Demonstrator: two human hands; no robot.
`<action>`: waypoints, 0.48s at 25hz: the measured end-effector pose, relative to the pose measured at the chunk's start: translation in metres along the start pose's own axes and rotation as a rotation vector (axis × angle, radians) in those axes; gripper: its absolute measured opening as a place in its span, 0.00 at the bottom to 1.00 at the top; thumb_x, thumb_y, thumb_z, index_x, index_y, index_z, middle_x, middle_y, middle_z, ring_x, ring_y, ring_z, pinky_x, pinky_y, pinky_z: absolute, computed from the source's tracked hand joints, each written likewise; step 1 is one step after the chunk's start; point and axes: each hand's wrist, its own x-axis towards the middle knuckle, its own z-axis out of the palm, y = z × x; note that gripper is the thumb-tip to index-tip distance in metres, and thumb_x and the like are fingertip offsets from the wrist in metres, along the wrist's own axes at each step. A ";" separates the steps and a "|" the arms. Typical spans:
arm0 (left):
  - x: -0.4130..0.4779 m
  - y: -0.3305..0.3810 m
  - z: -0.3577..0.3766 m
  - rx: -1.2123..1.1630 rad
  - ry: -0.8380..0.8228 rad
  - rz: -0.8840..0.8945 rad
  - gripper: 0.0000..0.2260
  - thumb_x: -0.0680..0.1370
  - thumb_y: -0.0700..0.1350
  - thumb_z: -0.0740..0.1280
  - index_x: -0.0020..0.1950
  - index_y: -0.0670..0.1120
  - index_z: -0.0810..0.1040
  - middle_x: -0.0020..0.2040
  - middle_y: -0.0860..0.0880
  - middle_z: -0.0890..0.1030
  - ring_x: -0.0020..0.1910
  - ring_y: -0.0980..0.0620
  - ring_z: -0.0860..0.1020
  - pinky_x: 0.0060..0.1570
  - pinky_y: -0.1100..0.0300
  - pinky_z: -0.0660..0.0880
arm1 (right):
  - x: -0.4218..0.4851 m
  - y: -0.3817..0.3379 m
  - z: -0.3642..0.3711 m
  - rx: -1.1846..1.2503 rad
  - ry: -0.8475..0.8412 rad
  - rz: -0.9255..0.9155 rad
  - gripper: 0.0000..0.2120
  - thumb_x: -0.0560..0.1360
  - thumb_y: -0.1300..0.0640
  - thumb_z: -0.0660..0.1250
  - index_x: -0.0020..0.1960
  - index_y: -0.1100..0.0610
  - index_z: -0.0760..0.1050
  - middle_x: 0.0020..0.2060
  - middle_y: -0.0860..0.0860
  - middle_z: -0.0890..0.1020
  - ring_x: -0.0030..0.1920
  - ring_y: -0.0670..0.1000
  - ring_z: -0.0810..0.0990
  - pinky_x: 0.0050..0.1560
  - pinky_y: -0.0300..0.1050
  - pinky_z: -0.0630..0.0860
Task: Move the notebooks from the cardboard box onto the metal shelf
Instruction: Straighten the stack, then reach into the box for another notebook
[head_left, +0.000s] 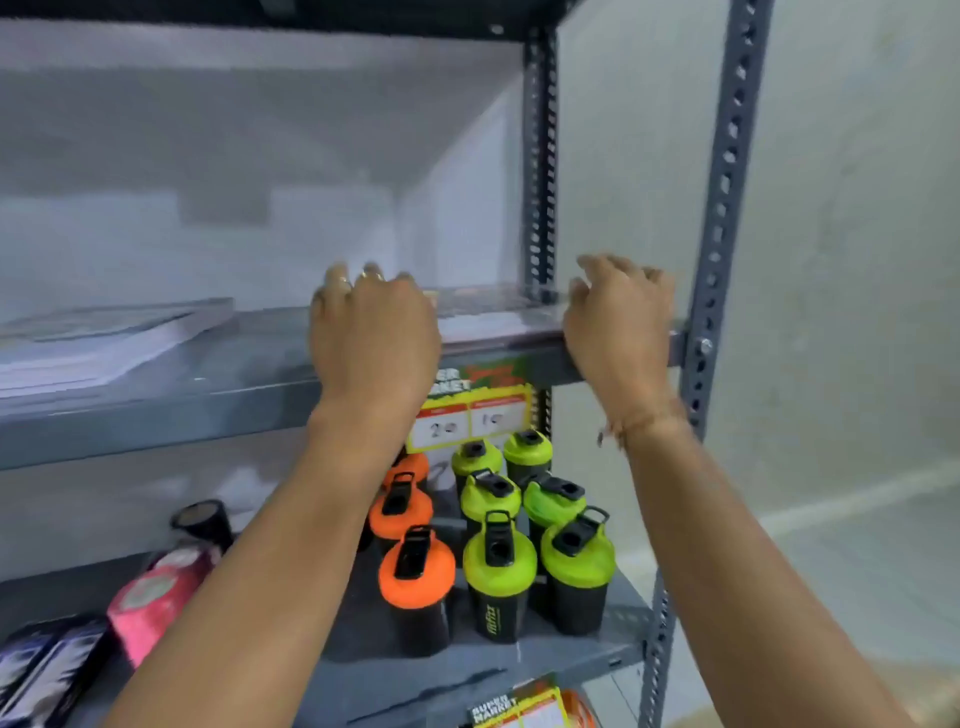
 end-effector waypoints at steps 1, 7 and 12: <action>-0.008 0.015 0.003 -0.038 0.179 0.115 0.13 0.79 0.43 0.59 0.57 0.39 0.79 0.59 0.38 0.80 0.62 0.36 0.73 0.63 0.47 0.70 | -0.025 0.007 -0.014 0.121 0.224 -0.087 0.13 0.76 0.63 0.58 0.56 0.61 0.78 0.56 0.59 0.82 0.54 0.62 0.76 0.57 0.48 0.67; -0.181 0.197 0.101 -0.741 -0.366 0.824 0.11 0.75 0.41 0.62 0.52 0.43 0.81 0.50 0.43 0.83 0.48 0.40 0.80 0.49 0.49 0.78 | -0.251 0.219 -0.053 0.072 0.468 0.810 0.18 0.73 0.61 0.56 0.60 0.63 0.75 0.57 0.61 0.78 0.59 0.61 0.73 0.63 0.52 0.68; -0.386 0.299 0.229 -0.313 -1.512 1.097 0.14 0.77 0.38 0.60 0.62 0.39 0.75 0.64 0.38 0.76 0.63 0.41 0.74 0.62 0.51 0.73 | -0.474 0.365 -0.069 -0.354 -0.046 1.863 0.21 0.74 0.60 0.58 0.66 0.62 0.66 0.66 0.65 0.70 0.65 0.67 0.68 0.66 0.62 0.67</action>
